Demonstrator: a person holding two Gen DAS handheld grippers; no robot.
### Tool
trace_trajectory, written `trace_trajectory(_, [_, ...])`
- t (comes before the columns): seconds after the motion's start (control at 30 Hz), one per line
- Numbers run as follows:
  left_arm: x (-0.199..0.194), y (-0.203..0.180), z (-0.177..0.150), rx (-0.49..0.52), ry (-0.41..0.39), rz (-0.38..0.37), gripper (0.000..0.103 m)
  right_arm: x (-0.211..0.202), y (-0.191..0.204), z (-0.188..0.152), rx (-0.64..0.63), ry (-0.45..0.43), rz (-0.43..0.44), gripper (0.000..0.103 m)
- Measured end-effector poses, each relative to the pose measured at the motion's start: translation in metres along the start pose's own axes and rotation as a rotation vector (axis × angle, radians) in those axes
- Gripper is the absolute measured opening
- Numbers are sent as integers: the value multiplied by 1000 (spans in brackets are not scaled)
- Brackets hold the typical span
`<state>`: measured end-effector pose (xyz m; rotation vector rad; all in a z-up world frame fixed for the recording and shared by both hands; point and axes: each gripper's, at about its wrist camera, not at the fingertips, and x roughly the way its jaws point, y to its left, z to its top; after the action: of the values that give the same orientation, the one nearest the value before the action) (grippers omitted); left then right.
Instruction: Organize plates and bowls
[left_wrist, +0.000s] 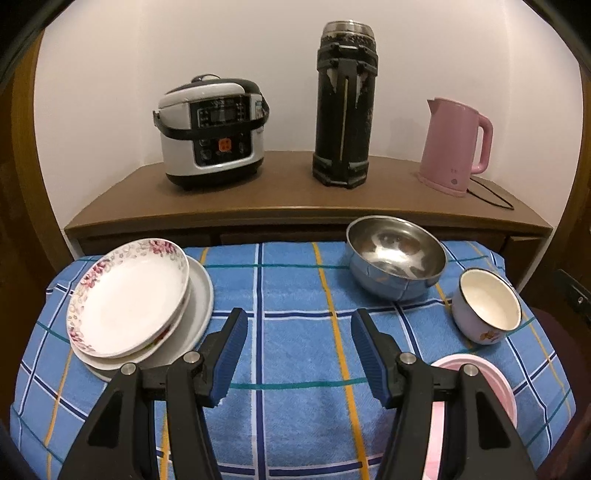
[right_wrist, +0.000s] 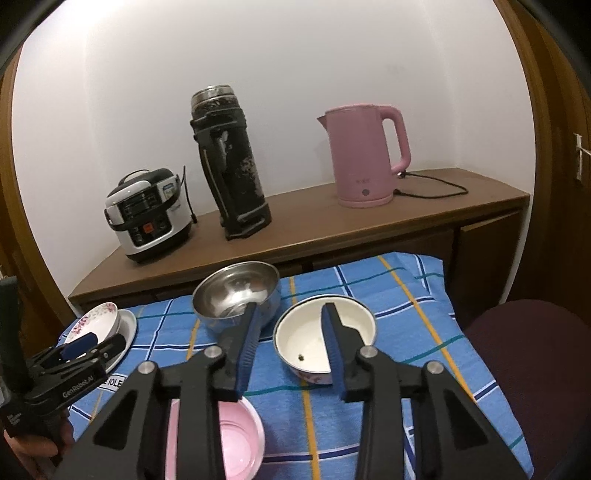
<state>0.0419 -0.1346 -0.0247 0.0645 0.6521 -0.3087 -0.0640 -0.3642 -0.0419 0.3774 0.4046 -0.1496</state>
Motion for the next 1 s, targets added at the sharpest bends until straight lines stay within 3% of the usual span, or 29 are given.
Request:
trace_trajectory(0.27, [-2,-13,-13,53,22,-104,61,-7,-9,-21,-14,44,22,32])
trace_trajectory(0.43, [-2,-21,-24,82,81,-209,61,-7,-11,-41,32,119,109,32])
trace_trajectory(0.6, [-6,-19,-35,73,112,-258,60,-7,-2,-60,41,181,195,32])
trace_trajectory(0.7, [-6,-21,-39,90,125,-280,42,-6,6,-68,28,197,215,34])
trace_trajectory(1.0, [-3,-29,-46,99,152,-316,41,-3,4,-77,51,219,208,34])
